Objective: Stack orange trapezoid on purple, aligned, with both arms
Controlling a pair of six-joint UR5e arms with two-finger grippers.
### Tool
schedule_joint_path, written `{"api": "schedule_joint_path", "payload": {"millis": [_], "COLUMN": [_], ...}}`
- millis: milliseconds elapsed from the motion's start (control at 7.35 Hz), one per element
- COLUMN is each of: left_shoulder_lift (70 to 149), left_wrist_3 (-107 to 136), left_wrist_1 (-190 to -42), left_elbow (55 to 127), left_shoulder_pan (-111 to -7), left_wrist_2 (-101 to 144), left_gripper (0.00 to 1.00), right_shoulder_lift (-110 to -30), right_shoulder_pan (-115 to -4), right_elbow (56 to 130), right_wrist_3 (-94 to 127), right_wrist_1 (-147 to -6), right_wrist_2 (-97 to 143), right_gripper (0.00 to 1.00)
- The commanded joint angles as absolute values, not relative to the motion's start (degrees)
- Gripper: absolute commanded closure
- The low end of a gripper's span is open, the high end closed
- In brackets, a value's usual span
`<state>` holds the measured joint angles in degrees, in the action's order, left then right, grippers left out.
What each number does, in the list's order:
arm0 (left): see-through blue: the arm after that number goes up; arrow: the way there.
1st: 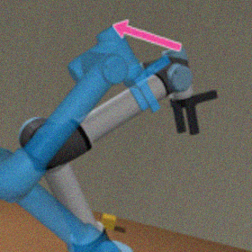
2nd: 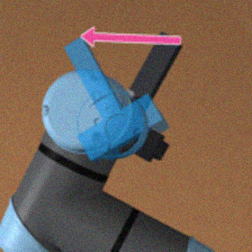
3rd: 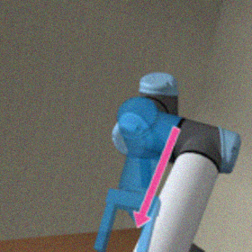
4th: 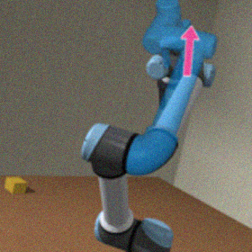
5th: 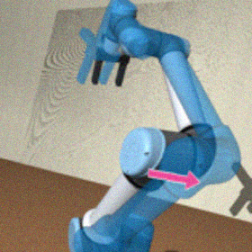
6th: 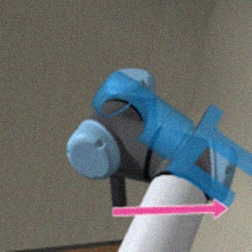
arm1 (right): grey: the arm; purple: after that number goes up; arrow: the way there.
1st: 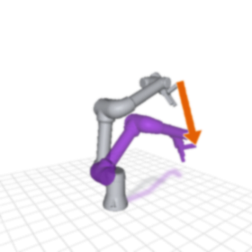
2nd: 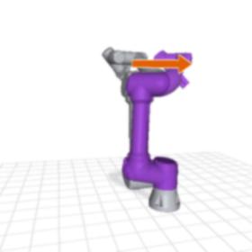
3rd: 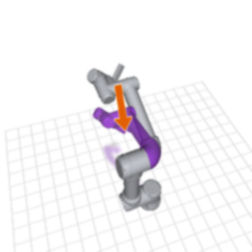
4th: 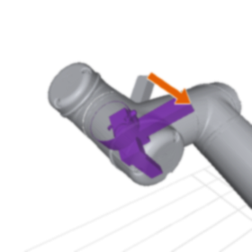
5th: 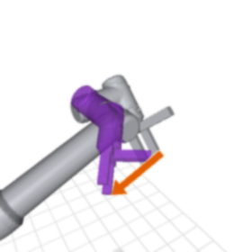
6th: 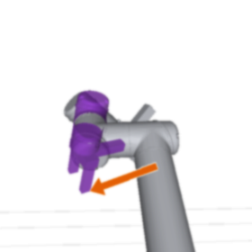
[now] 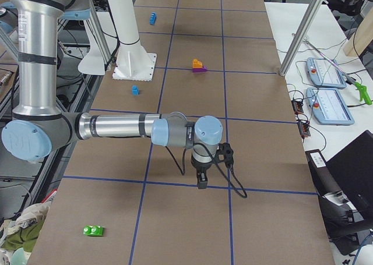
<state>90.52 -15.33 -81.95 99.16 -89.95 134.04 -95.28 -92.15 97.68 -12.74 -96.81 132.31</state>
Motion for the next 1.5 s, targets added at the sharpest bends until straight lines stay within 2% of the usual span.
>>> {"api": "schedule_joint_path", "payload": {"millis": [0, 1361], "left_shoulder_lift": [88.61, 86.76], "left_wrist_3": [-14.06, -9.93], "left_wrist_1": [-81.48, -81.74], "left_elbow": [100.89, 96.77], "left_shoulder_pan": [-90.70, -90.62], "left_wrist_2": [134.12, 132.54], "left_gripper": [0.00, 0.00], "right_shoulder_lift": [-95.45, -94.22], "right_shoulder_pan": [-94.57, -91.59], "right_elbow": [96.85, 99.14], "right_wrist_3": [-15.29, -14.15], "right_wrist_1": [-96.77, -96.86], "right_wrist_2": [132.71, 131.84], "right_gripper": [0.00, 0.00]}}
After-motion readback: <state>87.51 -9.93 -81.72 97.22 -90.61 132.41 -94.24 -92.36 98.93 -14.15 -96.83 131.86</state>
